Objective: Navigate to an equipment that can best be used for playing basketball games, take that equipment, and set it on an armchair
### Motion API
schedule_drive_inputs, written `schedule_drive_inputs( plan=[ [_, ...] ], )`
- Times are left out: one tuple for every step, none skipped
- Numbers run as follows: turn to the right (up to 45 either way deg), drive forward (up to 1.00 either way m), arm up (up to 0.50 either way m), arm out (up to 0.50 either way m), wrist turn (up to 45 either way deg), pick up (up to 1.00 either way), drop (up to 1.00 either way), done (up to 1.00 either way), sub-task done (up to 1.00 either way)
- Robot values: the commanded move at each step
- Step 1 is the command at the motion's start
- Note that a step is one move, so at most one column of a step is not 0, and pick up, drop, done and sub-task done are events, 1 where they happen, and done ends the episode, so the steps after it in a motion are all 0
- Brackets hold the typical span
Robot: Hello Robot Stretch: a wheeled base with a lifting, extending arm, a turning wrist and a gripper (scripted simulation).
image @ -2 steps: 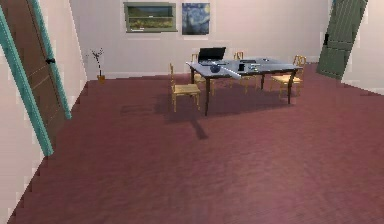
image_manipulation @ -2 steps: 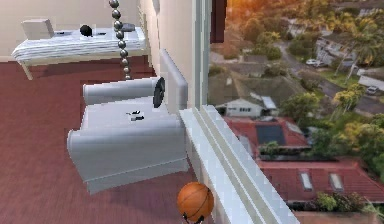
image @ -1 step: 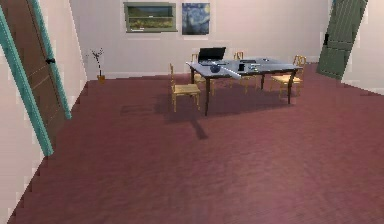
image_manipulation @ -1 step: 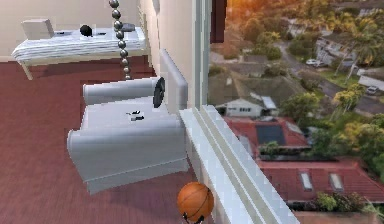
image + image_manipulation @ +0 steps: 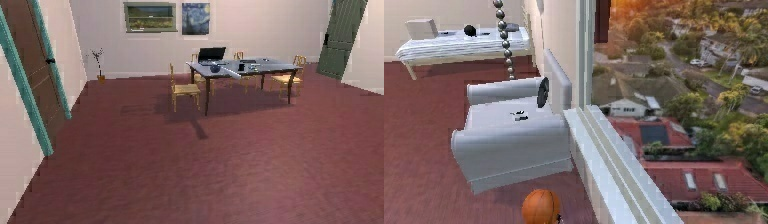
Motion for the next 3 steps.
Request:
schedule_drive_inputs(
  plan=[
    [0.0, 0.00, 0.00, 0.00, -45.0, 0.00, 0.00, 0.00, 0.00],
    [0.0, 0.00, 0.00, 0.00, -45.0, 0.00, 0.00, 0.00, 0.00],
    [0.0, 0.00, 0.00, 0.00, -45.0, 0.00, 0.00, 0.00, 0.00]
  ],
)
